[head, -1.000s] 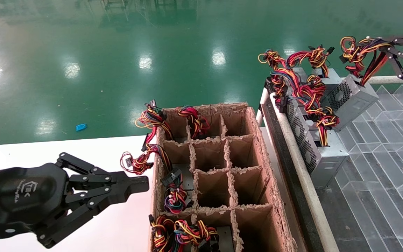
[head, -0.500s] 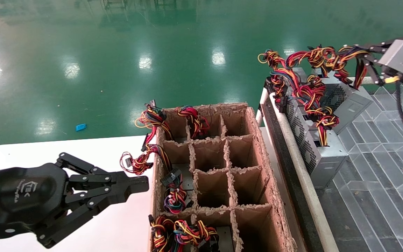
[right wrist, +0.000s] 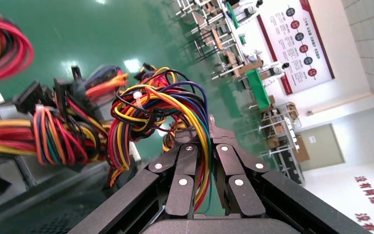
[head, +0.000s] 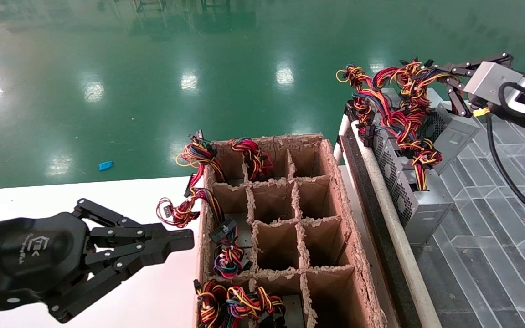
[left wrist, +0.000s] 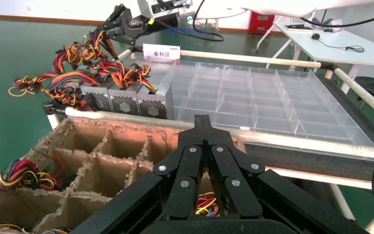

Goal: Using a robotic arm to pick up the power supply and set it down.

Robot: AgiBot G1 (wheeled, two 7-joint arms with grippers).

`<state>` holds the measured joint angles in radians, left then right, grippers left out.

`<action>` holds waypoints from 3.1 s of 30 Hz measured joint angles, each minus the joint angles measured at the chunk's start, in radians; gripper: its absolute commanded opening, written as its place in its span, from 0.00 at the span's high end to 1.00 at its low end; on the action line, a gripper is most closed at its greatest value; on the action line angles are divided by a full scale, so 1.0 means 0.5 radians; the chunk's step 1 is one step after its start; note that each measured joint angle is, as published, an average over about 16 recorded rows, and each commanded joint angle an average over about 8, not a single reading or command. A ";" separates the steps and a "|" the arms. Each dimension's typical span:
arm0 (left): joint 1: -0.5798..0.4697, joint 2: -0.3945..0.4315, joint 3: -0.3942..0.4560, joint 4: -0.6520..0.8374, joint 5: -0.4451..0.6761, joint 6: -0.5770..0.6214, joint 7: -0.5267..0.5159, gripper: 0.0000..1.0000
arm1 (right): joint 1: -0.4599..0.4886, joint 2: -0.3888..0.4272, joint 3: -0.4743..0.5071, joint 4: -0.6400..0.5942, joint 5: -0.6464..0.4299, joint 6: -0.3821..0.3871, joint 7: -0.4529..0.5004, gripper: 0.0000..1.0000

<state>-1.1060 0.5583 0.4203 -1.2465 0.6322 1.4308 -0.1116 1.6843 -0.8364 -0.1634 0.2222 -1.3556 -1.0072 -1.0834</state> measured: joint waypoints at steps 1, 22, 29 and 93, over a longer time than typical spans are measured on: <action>0.000 0.000 0.000 0.000 0.000 0.000 0.000 1.00 | 0.003 0.005 0.000 -0.002 -0.002 0.008 -0.006 1.00; 0.000 0.000 0.000 0.000 0.000 0.000 0.000 1.00 | 0.019 -0.022 0.014 -0.078 0.014 0.026 -0.061 1.00; 0.000 0.000 0.000 0.000 0.000 0.000 0.000 1.00 | 0.008 -0.085 0.009 -0.128 0.014 0.016 -0.074 0.96; 0.000 0.000 0.000 0.000 0.000 0.000 0.000 1.00 | -0.214 0.292 -0.010 0.691 0.160 -0.643 0.920 0.00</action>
<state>-1.1060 0.5582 0.4204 -1.2465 0.6321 1.4308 -0.1116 1.5772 -0.6902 -0.1686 0.5676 -1.2755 -1.3286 -0.6233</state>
